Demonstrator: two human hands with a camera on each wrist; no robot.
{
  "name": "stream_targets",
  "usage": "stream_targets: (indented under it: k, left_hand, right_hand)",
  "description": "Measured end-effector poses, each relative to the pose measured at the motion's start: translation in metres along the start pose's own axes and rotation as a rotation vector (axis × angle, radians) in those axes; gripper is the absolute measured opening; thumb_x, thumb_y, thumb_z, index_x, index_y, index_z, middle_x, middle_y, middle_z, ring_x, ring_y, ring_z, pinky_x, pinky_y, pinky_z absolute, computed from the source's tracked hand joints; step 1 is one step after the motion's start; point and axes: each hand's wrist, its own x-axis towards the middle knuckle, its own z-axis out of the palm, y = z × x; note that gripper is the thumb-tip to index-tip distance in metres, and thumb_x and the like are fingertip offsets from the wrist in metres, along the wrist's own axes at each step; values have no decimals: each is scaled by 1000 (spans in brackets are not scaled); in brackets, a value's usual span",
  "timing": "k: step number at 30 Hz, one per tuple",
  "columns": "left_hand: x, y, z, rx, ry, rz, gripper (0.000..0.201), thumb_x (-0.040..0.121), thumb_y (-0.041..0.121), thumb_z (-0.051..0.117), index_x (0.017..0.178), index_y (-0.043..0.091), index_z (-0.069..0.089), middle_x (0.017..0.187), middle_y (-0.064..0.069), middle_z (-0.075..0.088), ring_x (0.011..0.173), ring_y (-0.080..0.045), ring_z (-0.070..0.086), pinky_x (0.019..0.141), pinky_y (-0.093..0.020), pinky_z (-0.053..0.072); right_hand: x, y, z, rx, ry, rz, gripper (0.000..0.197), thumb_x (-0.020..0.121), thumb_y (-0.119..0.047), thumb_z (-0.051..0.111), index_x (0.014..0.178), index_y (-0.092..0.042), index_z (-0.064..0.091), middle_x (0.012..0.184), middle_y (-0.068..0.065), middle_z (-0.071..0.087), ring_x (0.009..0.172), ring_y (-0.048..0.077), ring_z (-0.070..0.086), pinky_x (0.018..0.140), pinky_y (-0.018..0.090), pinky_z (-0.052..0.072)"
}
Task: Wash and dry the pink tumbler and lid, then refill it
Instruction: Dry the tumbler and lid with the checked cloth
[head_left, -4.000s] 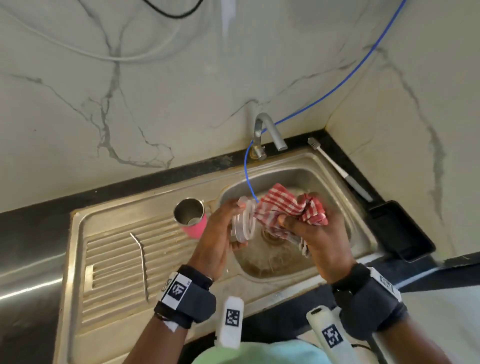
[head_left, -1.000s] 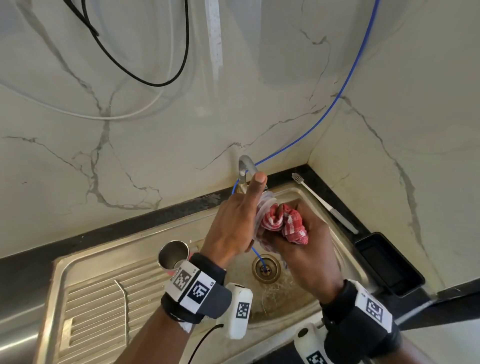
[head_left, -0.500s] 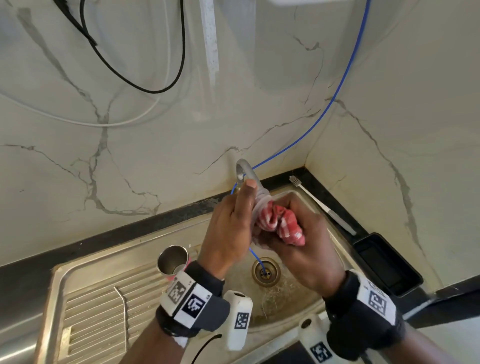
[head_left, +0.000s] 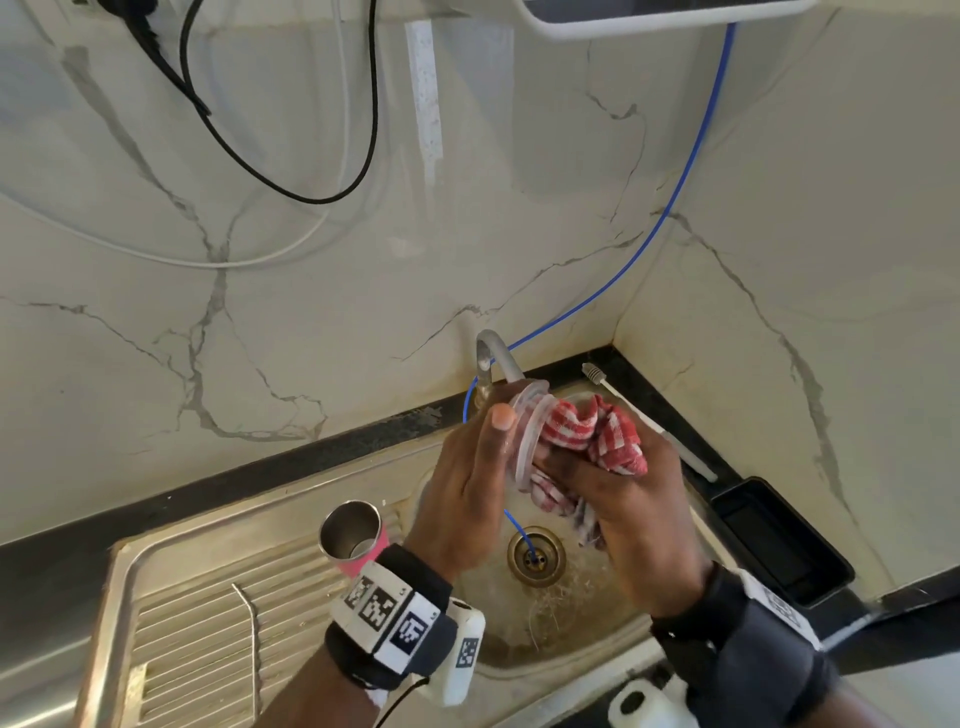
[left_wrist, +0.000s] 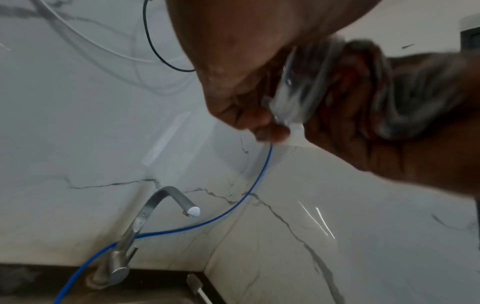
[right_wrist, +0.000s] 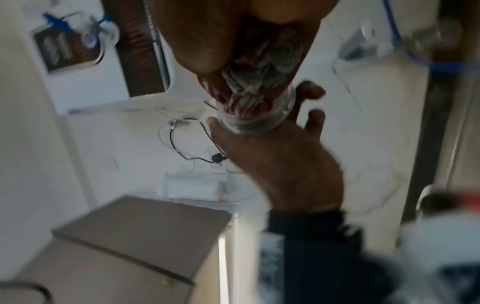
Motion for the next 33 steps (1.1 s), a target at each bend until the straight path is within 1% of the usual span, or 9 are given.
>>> stream_targets:
  k: [2,5,8,12,16,21,24,27,33]
  left_hand:
    - [8,17,-13,-117,-83,-163,68,105,70,20,147,33,58,134,3,74,121,-24,72,101,-50,59]
    - [17,37,-17,-146,-197,-384,87,92,91,11,131,40,70,116,-2,80,97,-29,78,74,-40,64]
    - [25,45,-13,-81,-268,-435,107,86,98,12,113,17,78,91,-18,80,79,-35,78,61,-37,59]
    - [25,33,-5,49,-179,-280,124,79,105,19,90,-12,58,80,-34,65,72,-47,67,74,-66,59]
    - [17,14,6,54,-21,-19,94,97,87,22,95,6,69,85,-11,72,85,-31,71,84,-61,55]
    - [0,-3,11,-57,109,73,73,101,81,26,123,27,71,116,2,77,114,-25,72,97,-44,57]
    - [3,9,3,-122,104,25,59,108,63,36,108,20,78,102,0,80,100,-20,76,89,-32,57]
    - [12,23,-11,-75,-48,-163,64,103,63,42,91,11,78,78,-16,74,70,-36,73,60,-39,57]
    - [13,29,-14,-310,-75,-530,57,105,60,49,83,13,73,79,-19,67,73,-33,63,71,-39,53]
  right_hand:
    - [3,-1,-9,-197,5,-56,34,76,-16,83,105,-6,67,92,10,74,79,21,74,66,28,59]
    - [6,2,-17,-282,-27,-74,34,76,-3,89,101,-6,66,91,6,74,81,22,73,67,33,61]
    - [4,2,-11,-276,-107,-98,32,79,6,83,101,-6,63,91,2,76,76,20,76,65,29,60]
    - [3,8,-1,-189,-90,-77,26,87,9,74,102,-4,58,84,10,75,66,29,75,56,35,58]
    - [5,12,6,58,49,49,21,89,-6,72,109,-2,66,101,22,74,92,44,73,79,56,61]
    - [-2,5,13,314,-28,268,26,95,-3,65,121,-3,69,114,20,75,107,40,73,91,48,60]
    - [-4,11,12,-82,-48,-5,26,87,-8,80,110,-9,66,103,2,76,94,23,75,82,39,60]
    - [0,18,2,-586,-159,-354,32,84,-19,82,106,-22,59,95,-16,68,84,4,68,70,18,53]
    - [8,32,-6,-934,-269,-800,34,92,-28,79,113,-16,57,107,7,73,92,24,67,70,39,55]
